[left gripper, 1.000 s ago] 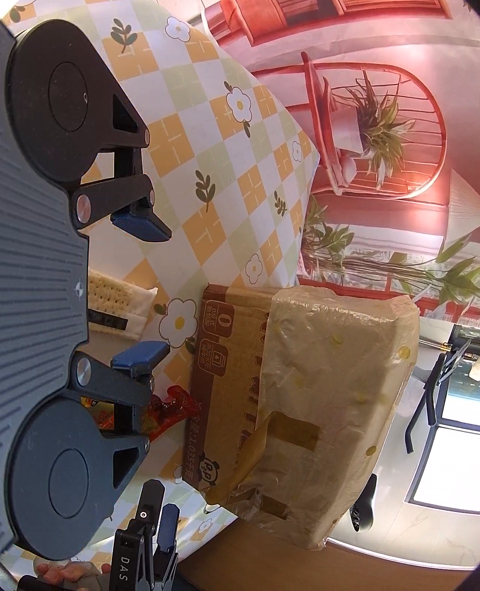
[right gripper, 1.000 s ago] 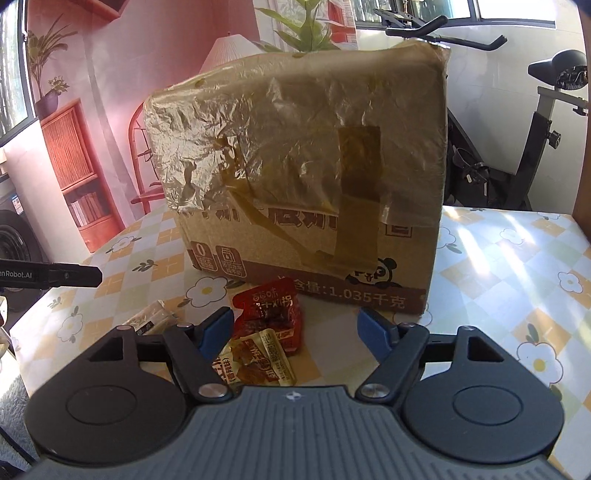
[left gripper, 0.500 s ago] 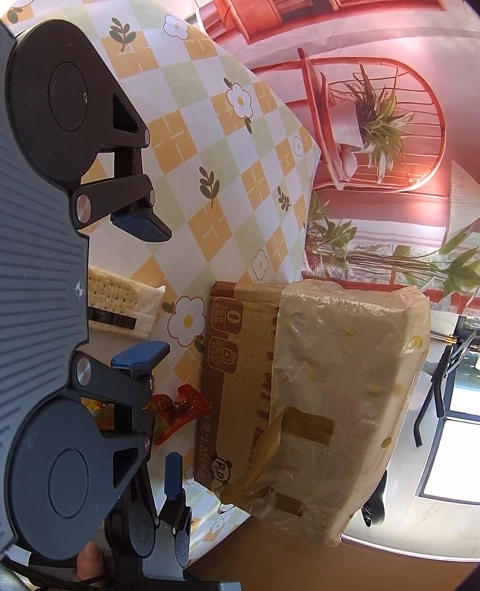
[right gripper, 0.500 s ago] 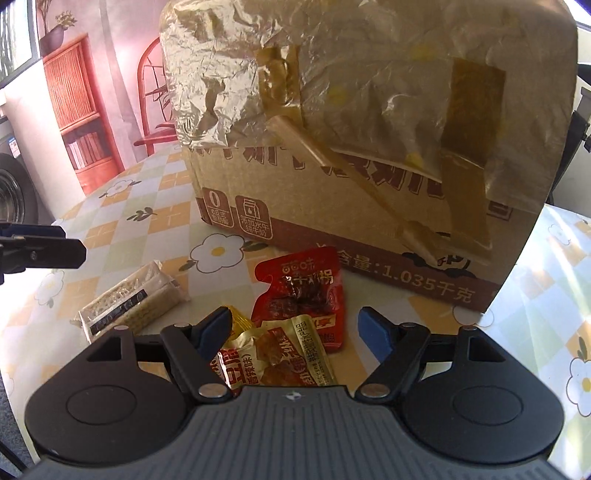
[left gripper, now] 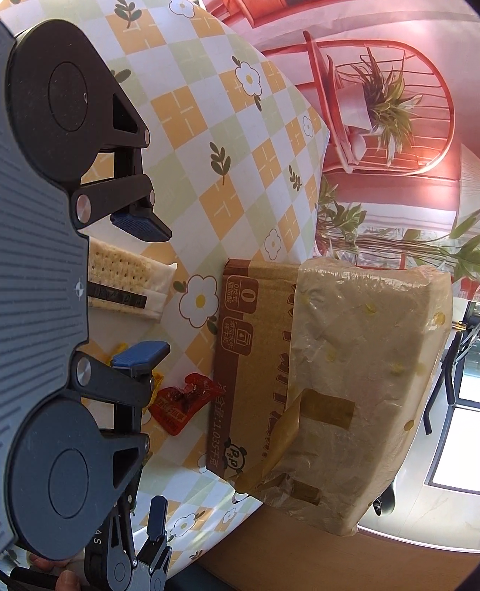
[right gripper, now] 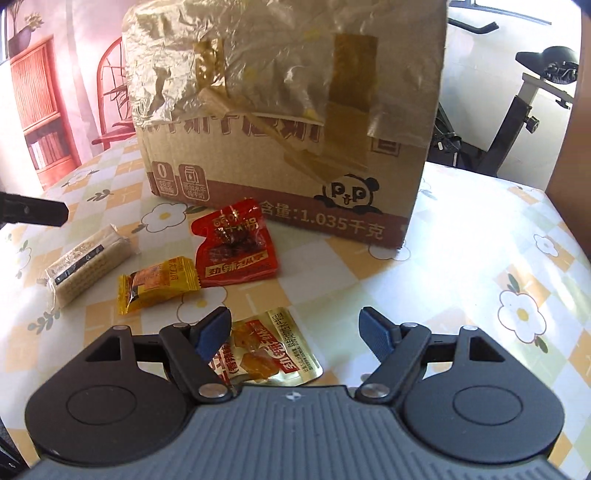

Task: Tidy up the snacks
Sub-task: 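Grasp the orange meat packet with the left tool while the right grasps the gold packet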

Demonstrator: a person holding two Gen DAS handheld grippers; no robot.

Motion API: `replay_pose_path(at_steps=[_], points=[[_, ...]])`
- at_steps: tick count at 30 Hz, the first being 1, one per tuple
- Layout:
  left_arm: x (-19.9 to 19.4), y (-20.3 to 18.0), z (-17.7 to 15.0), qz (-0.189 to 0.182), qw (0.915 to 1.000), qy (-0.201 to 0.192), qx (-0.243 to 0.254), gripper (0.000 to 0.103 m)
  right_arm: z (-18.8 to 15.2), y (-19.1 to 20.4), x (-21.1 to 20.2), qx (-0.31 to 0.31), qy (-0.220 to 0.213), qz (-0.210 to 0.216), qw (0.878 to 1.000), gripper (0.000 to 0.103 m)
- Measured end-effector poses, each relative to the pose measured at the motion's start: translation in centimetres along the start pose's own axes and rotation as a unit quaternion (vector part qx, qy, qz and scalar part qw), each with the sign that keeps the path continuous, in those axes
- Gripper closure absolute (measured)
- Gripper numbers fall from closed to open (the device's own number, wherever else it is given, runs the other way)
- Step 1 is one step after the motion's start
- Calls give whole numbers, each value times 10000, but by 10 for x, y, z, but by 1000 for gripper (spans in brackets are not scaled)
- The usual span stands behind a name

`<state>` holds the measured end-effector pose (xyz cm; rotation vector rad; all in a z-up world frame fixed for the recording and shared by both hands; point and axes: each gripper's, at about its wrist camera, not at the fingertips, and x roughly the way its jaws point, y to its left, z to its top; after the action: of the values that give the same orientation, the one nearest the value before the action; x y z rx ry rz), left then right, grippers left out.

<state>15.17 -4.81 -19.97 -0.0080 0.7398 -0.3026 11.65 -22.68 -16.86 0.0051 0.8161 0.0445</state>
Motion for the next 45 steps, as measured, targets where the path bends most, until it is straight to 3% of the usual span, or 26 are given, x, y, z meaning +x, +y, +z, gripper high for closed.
replay_pose_path(at_steps=[8,11,15,23,30,32,34,41,42,43,45], points=[[3,1,-6,-85,9999,86,-37,41,-7,9,-14,405,474,607,9962,28],[3,1,-7,-102,9999,95,-37,41,-3,13,-7,489,474,368,9970,29],[2,0,-7,-126,9999,81,-25,41,6,18,8,438,439,34,9981,16],[0,3,-9,-128,9999,68,-62,41,-1,30,15,-221,574,-304,9976,12],[3,1,-11,-189,9998,94,-71,41,-15,2,-2,-38,475,-604,9970,13],[3,0,-12,-209,9997,112,-52,41,-14,-3,-2,-1,438,-601,9972,14],[4,-1,-13,-213,9997,133,-34,41,-12,-5,0,-37,360,-379,9986,24],[3,-5,-13,-290,9995,127,86,41,-7,-5,13,-284,90,-19,9996,26],[4,-6,-13,-338,9992,144,147,41,-8,-5,13,-310,50,28,9995,30],[5,-8,-13,-382,9989,161,211,41,-10,-3,12,-390,-17,129,9992,43],[10,-15,-12,-495,9978,204,397,42,-14,0,8,-571,-154,195,9981,51]])
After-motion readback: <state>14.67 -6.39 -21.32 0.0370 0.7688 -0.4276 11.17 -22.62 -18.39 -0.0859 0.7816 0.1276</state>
